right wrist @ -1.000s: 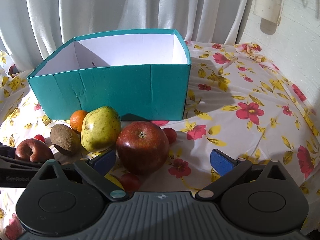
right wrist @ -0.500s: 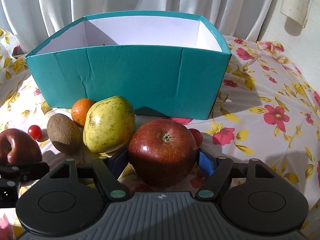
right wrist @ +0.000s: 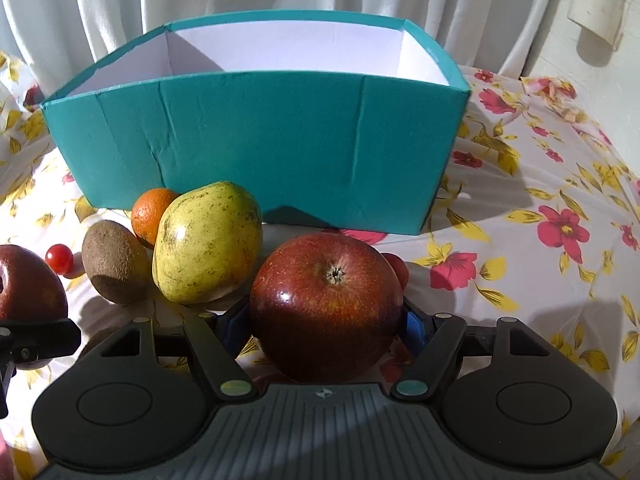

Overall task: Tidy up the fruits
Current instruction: 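Carry the red-yellow apple into the teal box and open the left gripper while the right holds its apple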

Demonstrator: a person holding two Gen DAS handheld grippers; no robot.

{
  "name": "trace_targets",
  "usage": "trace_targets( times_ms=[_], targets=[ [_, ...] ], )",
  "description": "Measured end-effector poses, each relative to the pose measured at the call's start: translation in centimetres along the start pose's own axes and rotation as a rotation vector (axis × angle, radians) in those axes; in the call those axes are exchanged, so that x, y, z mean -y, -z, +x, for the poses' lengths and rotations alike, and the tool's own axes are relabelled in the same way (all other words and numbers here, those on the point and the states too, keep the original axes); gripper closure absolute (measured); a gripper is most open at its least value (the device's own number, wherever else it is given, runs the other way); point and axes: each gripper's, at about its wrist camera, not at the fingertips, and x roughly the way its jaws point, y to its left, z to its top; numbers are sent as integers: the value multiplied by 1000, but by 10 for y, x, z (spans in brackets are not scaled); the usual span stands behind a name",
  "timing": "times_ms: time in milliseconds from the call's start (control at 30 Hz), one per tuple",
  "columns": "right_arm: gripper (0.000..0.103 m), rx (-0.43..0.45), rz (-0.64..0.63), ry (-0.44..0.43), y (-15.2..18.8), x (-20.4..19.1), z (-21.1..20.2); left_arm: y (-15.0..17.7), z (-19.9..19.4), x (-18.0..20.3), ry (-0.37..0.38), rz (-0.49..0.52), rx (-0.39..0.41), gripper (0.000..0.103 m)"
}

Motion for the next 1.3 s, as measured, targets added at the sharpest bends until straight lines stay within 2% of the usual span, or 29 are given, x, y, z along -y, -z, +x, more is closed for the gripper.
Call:
trace_targets(
  times_ms=[333, 567, 1000, 1300],
  targets=[
    [30, 143, 27, 30, -11, 17, -52, -27, -32, 17, -34, 44, 91, 26],
    [30, 205, 60, 37, -13, 29, -74, -56, -48, 29, -83, 24, 155, 26],
    [30, 229, 99, 61, -8, 43, -86, -81, -44, 46, -92, 31, 186, 26],
    [30, 253, 119, 82, -10, 50, -91, -107, -48, 44, -115, 21, 246, 26]
  ],
)
